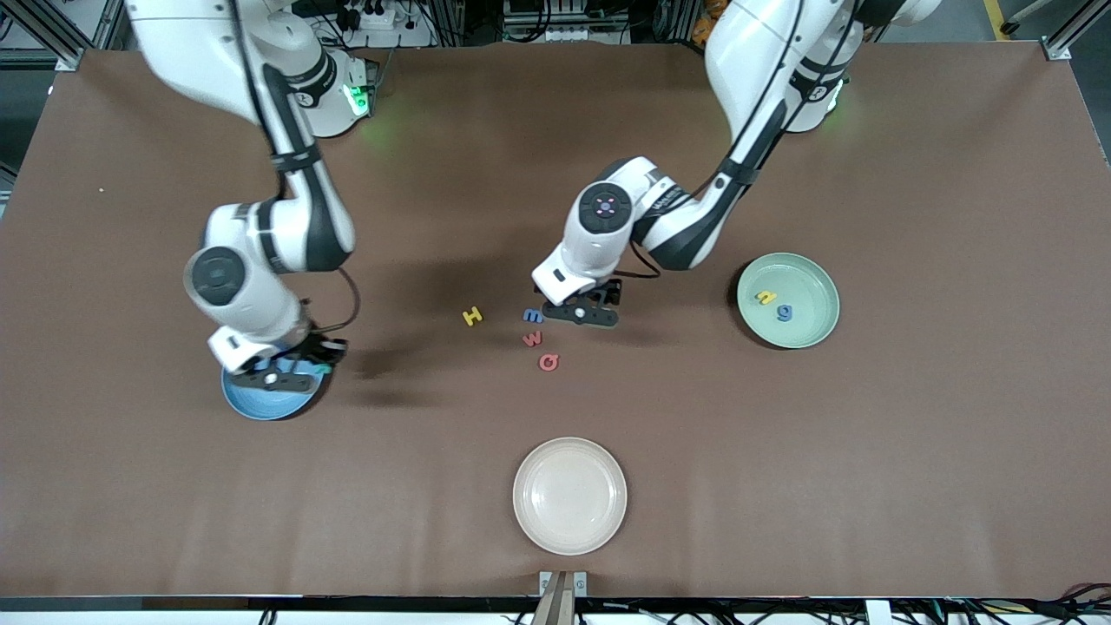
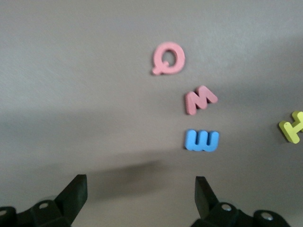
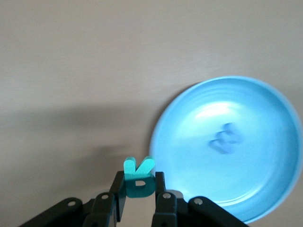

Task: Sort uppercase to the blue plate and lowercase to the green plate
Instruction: 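Carry the teal R over the blue plate while the left gripper nears letters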

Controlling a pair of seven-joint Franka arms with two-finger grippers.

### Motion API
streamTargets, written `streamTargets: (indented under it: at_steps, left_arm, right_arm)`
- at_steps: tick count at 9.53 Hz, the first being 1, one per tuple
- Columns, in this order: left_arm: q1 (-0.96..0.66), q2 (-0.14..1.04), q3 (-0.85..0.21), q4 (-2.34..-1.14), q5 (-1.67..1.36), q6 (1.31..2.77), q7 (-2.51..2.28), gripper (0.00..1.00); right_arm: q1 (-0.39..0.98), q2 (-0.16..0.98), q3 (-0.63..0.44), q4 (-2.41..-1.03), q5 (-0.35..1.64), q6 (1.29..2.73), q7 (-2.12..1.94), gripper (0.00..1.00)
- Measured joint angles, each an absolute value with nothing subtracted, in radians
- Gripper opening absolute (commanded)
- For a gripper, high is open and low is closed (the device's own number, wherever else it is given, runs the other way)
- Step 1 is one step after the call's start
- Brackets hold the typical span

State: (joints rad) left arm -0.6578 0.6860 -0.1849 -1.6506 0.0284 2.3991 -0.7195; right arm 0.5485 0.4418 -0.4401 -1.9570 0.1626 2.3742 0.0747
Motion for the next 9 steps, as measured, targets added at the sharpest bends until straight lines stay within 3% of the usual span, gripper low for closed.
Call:
streamTargets:
  at_steps: [1, 2, 3, 4, 9]
  left_arm:
    - [-0.665, 0.710, -0.185, -1.625, 0.028, 2.399, -0.749, 1.00]
    - [-0.667, 0.740, -0.185, -1.591, 0.027, 2.400, -0.781, 1.00]
    - [-0.676, 0.779, -0.184, -1.548, 0.027, 2.402, -0.816, 1.00]
    - [-0.691, 0.819, -0.182, -1.509, 0.027, 2.409, -0.839, 1.00]
    - [-0.721, 0.889, -0.158, -1.461, 0.027, 2.491, -0.854, 1.00]
  right_arm:
    - [0.508, 0.442, -0.440, -1.957, 0.163, 2.374, 0.004, 0.00]
    - [0.480, 0.441, -0.440, -1.955, 0.163, 2.373, -0.039, 0.15]
    - [0.466, 0.441, -0.440, -1.953, 0.163, 2.372, -0.059, 0.67]
    - [0.461, 0.441, -0.440, -1.948, 0.163, 2.371, -0.065, 1.00]
    - [0.458, 0.441, -0.440, -1.940, 0.163, 2.370, -0.066, 1.00]
